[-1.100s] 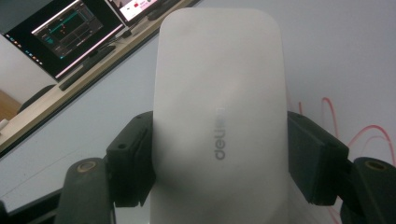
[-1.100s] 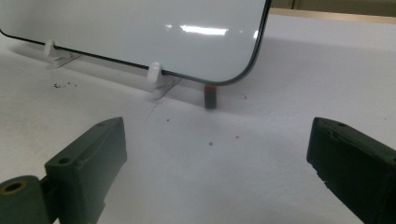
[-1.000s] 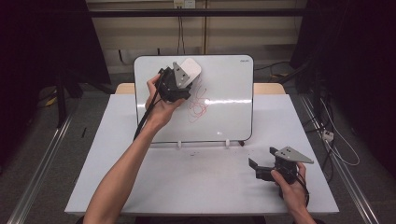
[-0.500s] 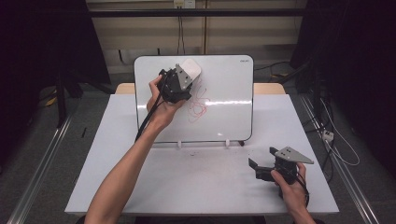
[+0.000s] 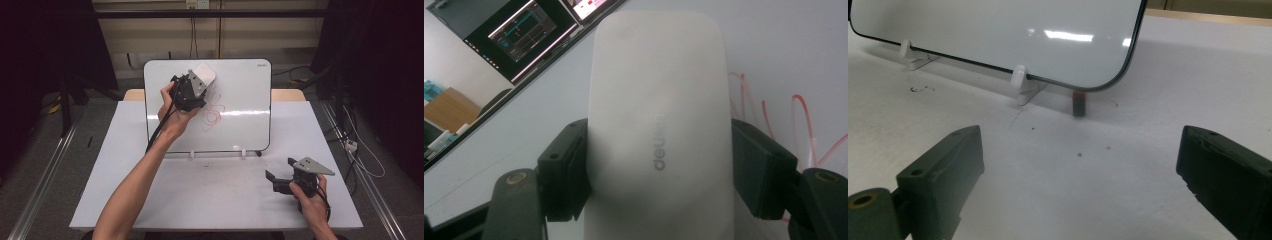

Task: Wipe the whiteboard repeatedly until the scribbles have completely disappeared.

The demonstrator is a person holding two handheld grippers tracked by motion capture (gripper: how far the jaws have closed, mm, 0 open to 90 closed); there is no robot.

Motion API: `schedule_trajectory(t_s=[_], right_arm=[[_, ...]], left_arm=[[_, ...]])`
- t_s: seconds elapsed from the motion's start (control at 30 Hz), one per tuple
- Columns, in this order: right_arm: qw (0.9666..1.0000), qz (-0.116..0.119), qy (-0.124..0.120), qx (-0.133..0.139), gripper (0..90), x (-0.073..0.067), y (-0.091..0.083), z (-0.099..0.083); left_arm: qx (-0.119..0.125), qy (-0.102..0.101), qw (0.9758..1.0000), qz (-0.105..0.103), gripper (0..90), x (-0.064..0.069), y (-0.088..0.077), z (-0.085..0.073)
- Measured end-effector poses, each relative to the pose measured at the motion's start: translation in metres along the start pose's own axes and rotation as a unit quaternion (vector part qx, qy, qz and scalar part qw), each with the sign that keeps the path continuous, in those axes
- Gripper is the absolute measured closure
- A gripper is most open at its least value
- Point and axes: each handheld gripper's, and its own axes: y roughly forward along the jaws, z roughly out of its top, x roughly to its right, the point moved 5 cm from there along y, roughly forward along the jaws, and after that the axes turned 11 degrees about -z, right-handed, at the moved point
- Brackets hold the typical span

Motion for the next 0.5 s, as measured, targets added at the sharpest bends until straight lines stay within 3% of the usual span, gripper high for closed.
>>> schedule_trajectory(t_s=[0.5], right_arm=[[1.0000,0.000,-0.001,0.000,4.6,0.000,0.000,0.000]], left_arm=[[-0.005,0.008,1.0000,-0.003,31.2,0.017,0.002,-0.010]])
